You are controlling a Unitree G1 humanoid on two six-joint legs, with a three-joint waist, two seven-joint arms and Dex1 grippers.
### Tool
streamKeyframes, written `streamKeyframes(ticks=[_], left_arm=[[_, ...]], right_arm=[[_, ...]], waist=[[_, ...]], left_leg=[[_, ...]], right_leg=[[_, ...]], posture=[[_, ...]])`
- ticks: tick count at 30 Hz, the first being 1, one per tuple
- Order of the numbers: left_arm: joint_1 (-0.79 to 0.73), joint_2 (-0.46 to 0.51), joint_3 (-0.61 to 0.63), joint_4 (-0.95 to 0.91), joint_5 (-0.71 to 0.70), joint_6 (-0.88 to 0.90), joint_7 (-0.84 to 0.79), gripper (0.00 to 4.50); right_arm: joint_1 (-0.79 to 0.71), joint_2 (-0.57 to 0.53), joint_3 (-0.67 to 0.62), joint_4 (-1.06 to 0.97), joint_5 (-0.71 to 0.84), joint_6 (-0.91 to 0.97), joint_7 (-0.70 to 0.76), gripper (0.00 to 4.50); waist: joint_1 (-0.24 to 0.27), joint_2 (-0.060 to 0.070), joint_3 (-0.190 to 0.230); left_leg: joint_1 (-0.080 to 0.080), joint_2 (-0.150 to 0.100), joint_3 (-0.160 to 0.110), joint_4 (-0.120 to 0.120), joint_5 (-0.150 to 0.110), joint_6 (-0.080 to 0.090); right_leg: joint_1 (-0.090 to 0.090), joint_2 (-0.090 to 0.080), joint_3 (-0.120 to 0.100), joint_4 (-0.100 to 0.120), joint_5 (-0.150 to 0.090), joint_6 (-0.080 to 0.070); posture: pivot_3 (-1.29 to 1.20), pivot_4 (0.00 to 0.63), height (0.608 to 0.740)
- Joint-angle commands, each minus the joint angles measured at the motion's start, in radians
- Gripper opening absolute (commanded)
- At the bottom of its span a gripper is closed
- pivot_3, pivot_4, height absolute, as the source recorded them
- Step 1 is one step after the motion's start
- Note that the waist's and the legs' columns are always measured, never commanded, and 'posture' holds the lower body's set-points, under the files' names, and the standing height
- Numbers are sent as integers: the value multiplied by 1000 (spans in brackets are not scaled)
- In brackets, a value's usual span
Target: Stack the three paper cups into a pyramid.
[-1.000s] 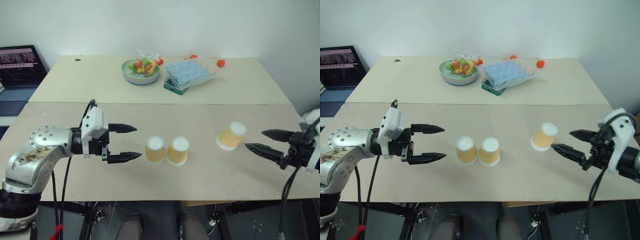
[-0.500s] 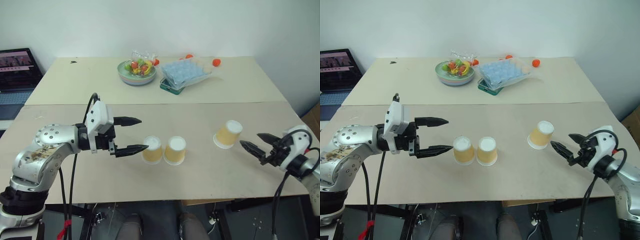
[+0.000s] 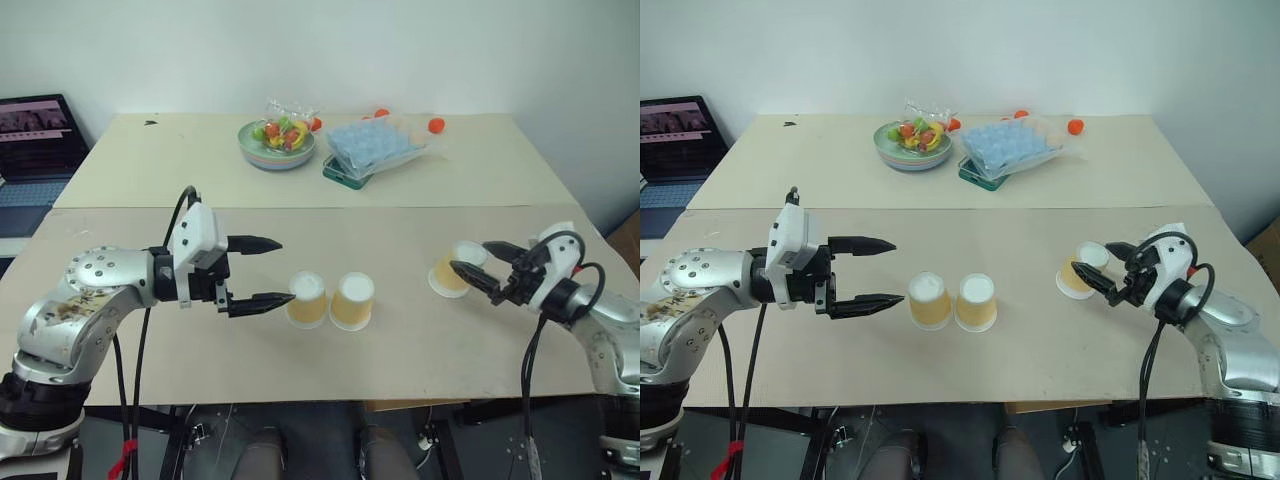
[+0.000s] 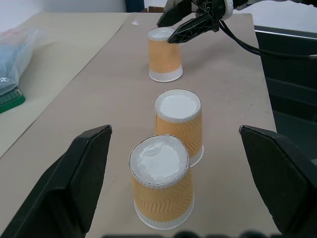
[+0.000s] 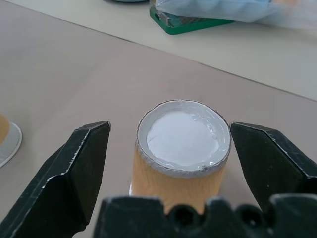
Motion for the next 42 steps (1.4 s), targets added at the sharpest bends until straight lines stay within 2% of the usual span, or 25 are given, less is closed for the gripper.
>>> streamKeyframes(ticks=[1, 6, 23, 42], left_arm=[[-12, 13, 26, -34, -17, 4, 11, 4391], [-6, 12, 31, -44, -21, 13, 22, 4391], [-10, -29, -4, -10, 2, -5, 40, 4391], [-13, -39, -8, -11, 4, 1, 55, 4391]], right_arm=[[-25, 4, 6, 30, -20, -39, 9, 4500], [-52, 4, 11, 69, -30, -58, 20, 4500], [-94, -50, -12, 3, -11, 7, 28, 4500], [-66, 0, 11, 110, -50, -59, 36, 4500]], waist=[[1, 0, 0], [-2, 0, 0], [0, 0, 0], [0, 0, 0]], left_leg=[[0, 0, 0, 0, 0, 0], [1, 0, 0, 0, 0, 0], [0, 0, 0, 0, 0, 0], [0, 0, 0, 0, 0, 0]], right_leg=[[0, 0, 0, 0, 0, 0], [0, 0, 0, 1, 0, 0], [0, 0, 0, 0, 0, 0], [0, 0, 0, 0, 0, 0]], posture=[[0, 150, 740], [0, 150, 740], [0, 150, 740], [0, 150, 740]])
